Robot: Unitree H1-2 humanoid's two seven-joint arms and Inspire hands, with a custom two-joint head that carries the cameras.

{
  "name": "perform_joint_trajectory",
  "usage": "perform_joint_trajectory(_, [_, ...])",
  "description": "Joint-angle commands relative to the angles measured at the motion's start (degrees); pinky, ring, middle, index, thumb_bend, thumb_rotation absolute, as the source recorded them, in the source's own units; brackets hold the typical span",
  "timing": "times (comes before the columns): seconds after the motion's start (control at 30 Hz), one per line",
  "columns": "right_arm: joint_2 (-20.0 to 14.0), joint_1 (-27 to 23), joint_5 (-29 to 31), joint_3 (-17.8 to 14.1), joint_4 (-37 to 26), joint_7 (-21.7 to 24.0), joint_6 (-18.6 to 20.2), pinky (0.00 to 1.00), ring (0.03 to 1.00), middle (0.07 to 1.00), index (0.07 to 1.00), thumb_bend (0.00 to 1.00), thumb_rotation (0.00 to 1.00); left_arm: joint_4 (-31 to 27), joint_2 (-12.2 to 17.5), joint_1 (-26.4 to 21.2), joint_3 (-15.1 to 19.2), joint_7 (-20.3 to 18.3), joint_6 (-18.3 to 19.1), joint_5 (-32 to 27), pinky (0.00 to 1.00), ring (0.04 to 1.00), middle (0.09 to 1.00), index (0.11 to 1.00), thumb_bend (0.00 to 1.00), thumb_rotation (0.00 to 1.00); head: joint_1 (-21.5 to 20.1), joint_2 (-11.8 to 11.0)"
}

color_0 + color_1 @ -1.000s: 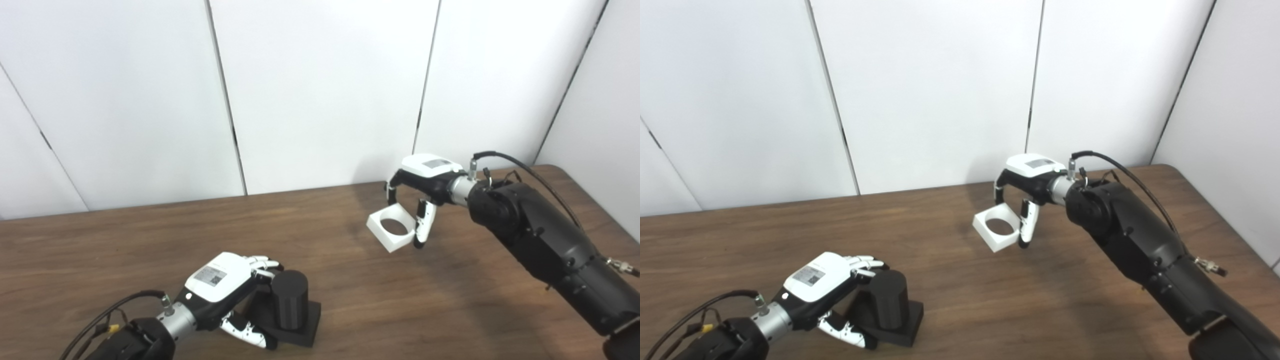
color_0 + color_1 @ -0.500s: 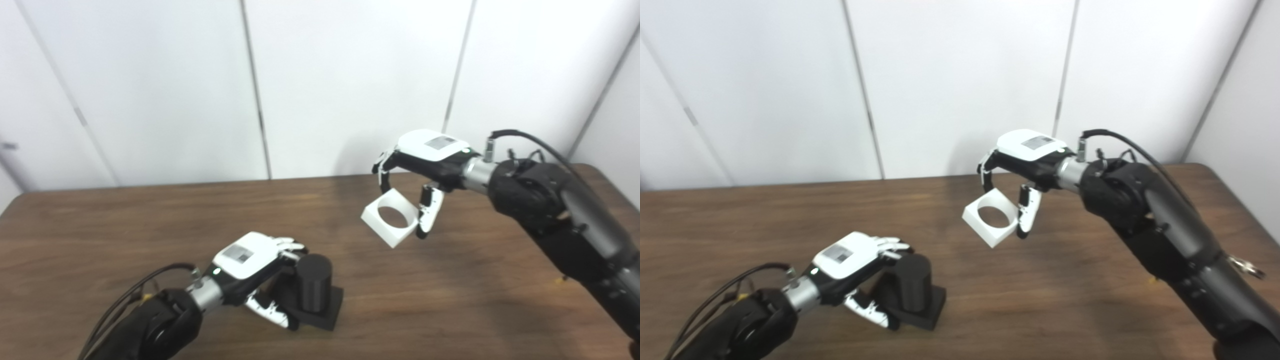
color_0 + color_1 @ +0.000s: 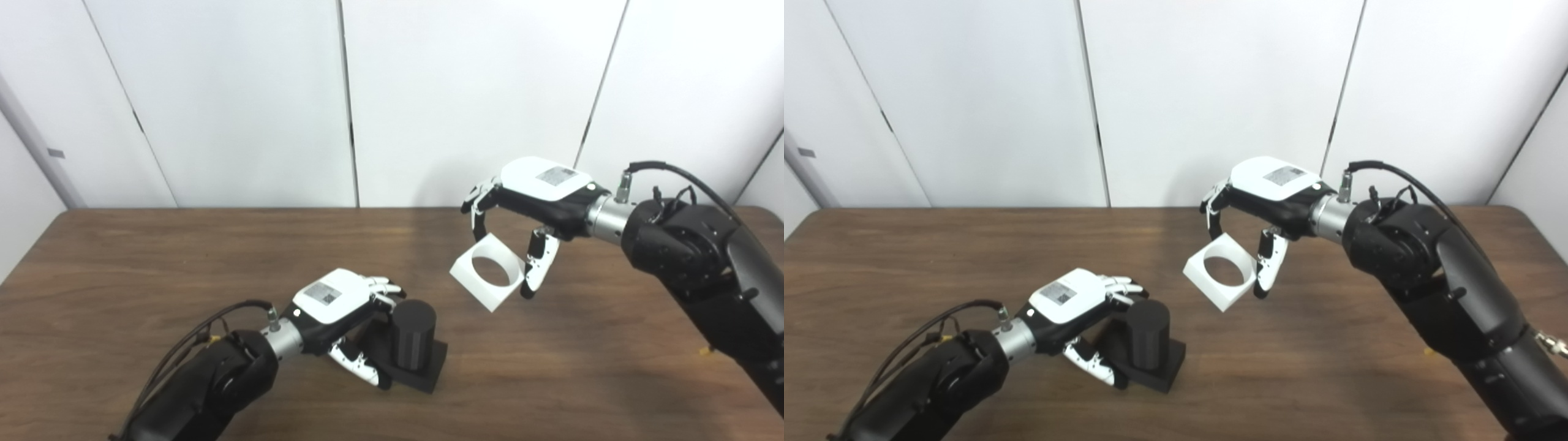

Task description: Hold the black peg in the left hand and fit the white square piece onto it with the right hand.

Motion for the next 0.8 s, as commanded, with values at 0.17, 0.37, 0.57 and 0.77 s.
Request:
perform_joint_trajectory(0.17, [1.4,-1.9,0.8,-0.9,-2.4,0.0,-1.0,0.77,0.868,0.799,0.48,0.52,0.14,2.0,-0.5,0.9,-2.8,-4.2,1.7,4.2,0.84,0.91,0.886,0.493,0.52,0.08,-0.1,0.2])
perform_joint_trajectory(0.37, [3.3,-0.9,1.0,-0.7,-2.6,0.0,-0.8,0.77,0.866,0.798,0.481,0.52,0.13,1.8,-0.8,0.9,-3.0,-4.5,2.3,4.6,0.84,0.913,0.886,0.493,0.52,0.08,0.3,0.4])
perform_joint_trajectory(0.57, [5.1,0.1,0.1,-0.2,-1.7,-0.3,-0.8,0.78,0.865,0.8,0.481,0.52,0.13,1.4,-1.1,0.9,-3.1,-4.5,2.9,4.6,0.85,0.914,0.886,0.493,0.52,0.08,0.6,0.5])
perform_joint_trajectory(0.77, [7.1,1.0,-0.5,0.1,-1.0,-0.5,-0.4,0.78,0.868,0.804,0.481,0.52,0.13,1.4,-1.2,0.8,-3.4,-4.8,3.4,5.0,0.85,0.912,0.886,0.493,0.52,0.08,0.9,0.6])
